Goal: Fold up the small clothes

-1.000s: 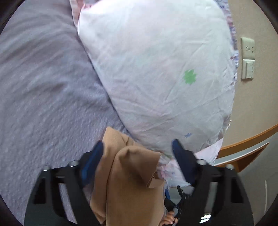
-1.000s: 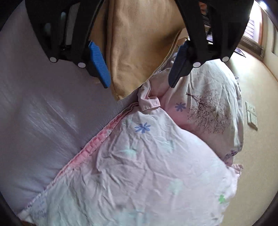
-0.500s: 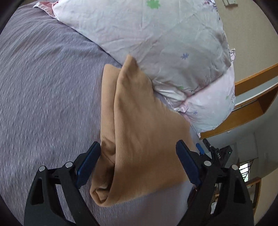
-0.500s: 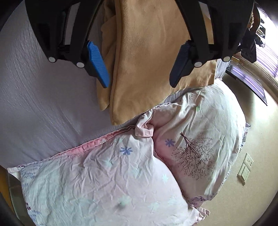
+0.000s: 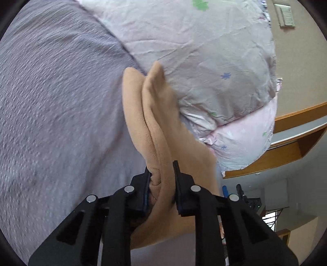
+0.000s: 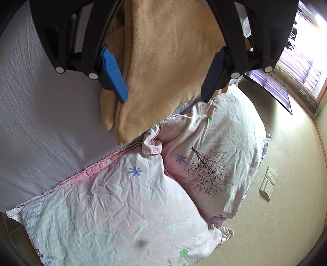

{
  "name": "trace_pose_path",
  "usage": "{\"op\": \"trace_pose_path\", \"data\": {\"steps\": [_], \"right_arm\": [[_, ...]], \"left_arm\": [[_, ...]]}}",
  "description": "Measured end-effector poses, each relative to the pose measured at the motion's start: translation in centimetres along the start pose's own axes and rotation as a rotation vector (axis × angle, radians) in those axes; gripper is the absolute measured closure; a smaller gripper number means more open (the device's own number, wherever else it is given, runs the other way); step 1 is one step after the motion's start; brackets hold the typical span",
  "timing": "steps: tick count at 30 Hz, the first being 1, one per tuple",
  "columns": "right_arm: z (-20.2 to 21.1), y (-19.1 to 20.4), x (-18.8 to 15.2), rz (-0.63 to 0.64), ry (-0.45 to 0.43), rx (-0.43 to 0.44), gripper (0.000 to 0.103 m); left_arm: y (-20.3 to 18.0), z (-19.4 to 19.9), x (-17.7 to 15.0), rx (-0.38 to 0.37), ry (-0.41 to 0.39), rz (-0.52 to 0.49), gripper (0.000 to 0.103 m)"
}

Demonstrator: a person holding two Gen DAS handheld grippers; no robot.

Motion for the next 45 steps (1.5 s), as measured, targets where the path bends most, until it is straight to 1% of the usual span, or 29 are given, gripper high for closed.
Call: {"op": "trace_pose_path", "data": {"steps": [2, 5, 7, 9, 11, 12, 13, 14, 16, 17, 18, 19, 20, 21, 24, 25, 27, 29, 32, 33, 34, 35, 36, 37, 39, 41, 43, 44, 45], "right_arm": [[0.5, -0.3, 0.1, -0.021, -0.021, 0.014, 0.029], [1.1, -0.8, 0.2, -0.047, -0.042, 0.026, 0.029], [1.9, -1.2, 0.4, -0.057, -0.077, 0.004, 0.029], [2.8, -1.9, 0.5, -0.064, -0.112, -0.030, 0.029], [3.3, -3.1, 0.5, -0.094, -0.117, -0.052, 0.029], [3.3, -3.8, 0.5, -0.115, -0.113, -0.058, 0.029], [3.4, -4.4, 0.4, -0.136, -0.110, -0.064, 0.029], [3.6, -5.0, 0.4, -0.152, -0.110, -0.069, 0.029], [4.4, -5.8, 0.3, -0.174, -0.123, -0.072, 0.029], [4.9, -5.9, 0.2, -0.178, -0.132, -0.061, 0.029], [5.5, -5.8, 0.2, -0.171, -0.136, -0.038, 0.029], [6.0, -5.4, 0.0, -0.159, -0.132, -0.020, 0.029], [6.4, -5.0, -0.2, -0.146, -0.124, 0.001, 0.028], [6.8, -4.3, -0.5, -0.123, -0.101, 0.031, 0.029], [7.2, -1.9, -1.8, -0.039, 0.015, 0.067, 0.029], [7.3, -1.3, -2.2, -0.011, 0.047, 0.061, 0.029], [6.5, -0.2, -2.6, 0.036, 0.114, 0.012, 0.029], [5.0, -0.7, -2.3, 0.006, 0.162, -0.019, 0.026], [1.7, -3.0, -1.0, -0.091, 0.234, -0.043, 0.026], [0.8, -3.4, -0.7, -0.095, 0.244, -0.064, 0.029], [0.2, -3.7, -0.4, -0.087, 0.247, -0.084, 0.036], [-0.5, -4.0, 0.0, -0.078, 0.248, -0.112, 0.042], [-1.0, -4.2, 0.2, -0.078, 0.252, -0.115, 0.048], [-1.6, -4.5, 0.3, -0.081, 0.260, -0.104, 0.065], [-3.1, -4.6, 0.7, -0.052, 0.286, -0.088, 0.092], [-3.7, -3.8, 1.6, 0.019, 0.265, -0.102, 0.094], [-3.6, -2.7, 2.9, 0.087, 0.195, -0.127, 0.094], [-3.6, -2.5, 3.6, 0.108, 0.166, -0.132, 0.095], [-4.0, -2.7, 3.9, 0.111, 0.165, -0.162, 0.094]], "left_arm": [[-3.5, -0.1, -0.7, -0.052, -0.005, -0.055, 0.084], [-9.4, -2.4, -2.5, -0.140, 0.050, -0.139, 0.084], [-13.5, -5.8, -4.9, -0.177, 0.122, -0.214, 0.084], [-16.5, -10.3, -8.0, -0.190, 0.211, -0.284, 0.084], [-18.0, -15.1, -11.1, -0.169, 0.307, -0.317, 0.081], [-18.5, -17.7, -12.7, -0.135, 0.368, -0.342, 0.077], [-18.6, -19.8, -13.9, -0.101, 0.418, -0.352, 0.076], [-18.4, -21.1, -14.7, -0.092, 0.457, -0.342, 0.076], [-18.2, -21.0, -15.3, -0.154, 0.498, -0.311, 0.076], [-18.3, -19.9, -15.2, -0.175, 0.480, -0.332, 0.074], [-18.4, -18.4, -14.7, -0.175, 0.437, -0.364, 0.059], [-18.5, -16.9, -14.2, -0.170, 0.385, -0.389, 0.033], [-18.3, -15.1, -13.6, -0.163, 0.323, -0.417, 0.024], [-18.2, -13.5, -13.1, -0.153, 0.267, -0.449, 0.021], [-17.0, -10.7, -12.6, -0.061, 0.209, -0.510, 0.021], [-16.6, -10.4, -12.4, -0.027, 0.200, -0.514, 0.021], [-15.7, -10.8, -11.7, 0.031, 0.194, -0.503, 0.021], [-14.5, -11.6, -10.9, 0.093, 0.181, -0.467, 0.021], [-12.5, -12.7, -9.8, 0.129, 0.180, -0.398, 0.021], [-12.0, -12.7, -9.1, 0.138, 0.178, -0.381, 0.021], [-11.4, -12.7, -8.9, 0.139, 0.178, -0.366, 0.021], [-11.1, -12.8, -8.7, 0.139, 0.176, -0.354, 0.021], [-10.7, -12.8, -8.5, 0.137, 0.177, -0.346, 0.021], [-10.5, -13.0, -8.4, 0.135, 0.181, -0.343, 0.021], [-10.4, -13.5, -8.3, 0.140, 0.188, -0.347, 0.021], [-10.4, -14.2, -8.4, 0.144, 0.192, -0.352, 0.021], [-10.4, -14.6, -8.4, 0.139, 0.190, -0.352, 0.021], [-10.4, -14.8, -8.4, 0.140, 0.192, -0.353, 0.021], [-10.3, -15.0, -8.5, 0.145, 0.195, -0.353, 0.021]]}}
Point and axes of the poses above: each gripper's, at about its wrist camera, not at the fingertips, and z roughly against the way its jaws point, y to its left, x to its top, the point moved 1 cm from there along -z, roughly the way its jaws point, and after that the axes turned 9 degrees about z, right-handed, at the moved point
